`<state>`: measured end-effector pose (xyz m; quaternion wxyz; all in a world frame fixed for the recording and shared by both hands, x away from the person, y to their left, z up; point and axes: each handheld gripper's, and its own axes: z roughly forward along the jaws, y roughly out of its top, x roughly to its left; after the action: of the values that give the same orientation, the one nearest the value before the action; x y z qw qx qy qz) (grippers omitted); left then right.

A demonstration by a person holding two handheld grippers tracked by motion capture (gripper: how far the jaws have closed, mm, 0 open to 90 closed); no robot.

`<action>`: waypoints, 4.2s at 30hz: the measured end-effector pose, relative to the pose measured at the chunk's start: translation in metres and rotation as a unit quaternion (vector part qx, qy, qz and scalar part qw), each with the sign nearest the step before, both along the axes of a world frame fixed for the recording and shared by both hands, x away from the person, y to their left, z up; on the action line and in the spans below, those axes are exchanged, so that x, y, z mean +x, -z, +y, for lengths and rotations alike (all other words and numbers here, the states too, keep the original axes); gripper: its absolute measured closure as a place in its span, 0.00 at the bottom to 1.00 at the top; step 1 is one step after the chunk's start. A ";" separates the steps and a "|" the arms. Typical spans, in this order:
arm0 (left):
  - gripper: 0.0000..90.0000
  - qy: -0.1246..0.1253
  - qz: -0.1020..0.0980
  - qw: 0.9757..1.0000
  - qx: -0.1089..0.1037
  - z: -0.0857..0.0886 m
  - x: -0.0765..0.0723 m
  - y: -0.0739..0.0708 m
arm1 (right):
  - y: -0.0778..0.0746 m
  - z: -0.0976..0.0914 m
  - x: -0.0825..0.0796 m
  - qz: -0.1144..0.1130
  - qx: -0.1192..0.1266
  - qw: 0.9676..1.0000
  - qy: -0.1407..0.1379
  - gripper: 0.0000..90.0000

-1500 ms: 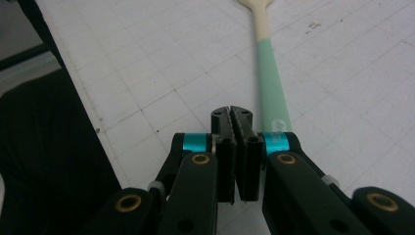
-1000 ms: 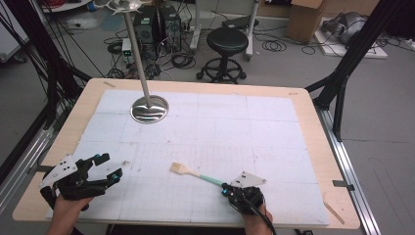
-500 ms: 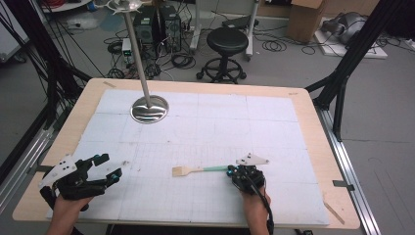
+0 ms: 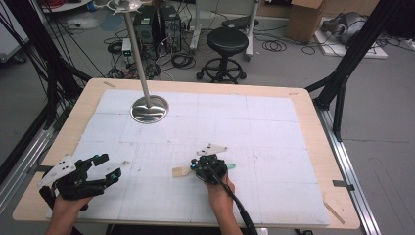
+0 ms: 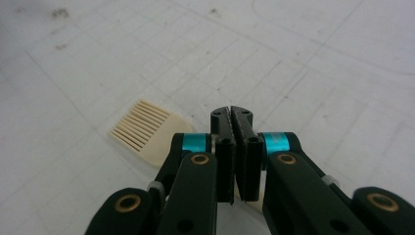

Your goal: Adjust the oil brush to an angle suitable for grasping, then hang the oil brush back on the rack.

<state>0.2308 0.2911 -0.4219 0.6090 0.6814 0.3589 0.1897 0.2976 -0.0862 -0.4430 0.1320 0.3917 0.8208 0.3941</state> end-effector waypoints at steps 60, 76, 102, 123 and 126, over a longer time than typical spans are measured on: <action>0.25 0.001 0.007 1.000 0.001 -0.001 0.002 0.002 | 0.006 -0.039 -0.012 -0.006 0.001 1.000 0.017 0.97; 0.25 0.010 0.008 1.000 0.000 -0.003 0.000 0.001 | -0.018 -0.071 -0.033 -0.044 0.070 0.997 0.006 0.65; 0.23 0.035 -0.003 0.999 -0.008 -0.015 -0.002 -0.003 | -0.047 -0.198 -0.105 -0.149 0.101 0.976 0.121 0.20; 0.25 0.063 0.007 0.998 0.011 -0.031 0.003 -0.003 | -0.047 -0.200 -0.110 -0.144 0.116 0.975 0.124 0.18; 0.25 0.080 0.015 0.996 0.025 -0.036 0.002 -0.003 | -0.045 -0.199 -0.107 -0.140 0.115 0.976 0.123 0.18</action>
<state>0.2331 0.2548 -0.4191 0.5998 0.7255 0.3074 0.1394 0.1902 -0.2849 -0.3976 0.2469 0.4432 0.6892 0.5173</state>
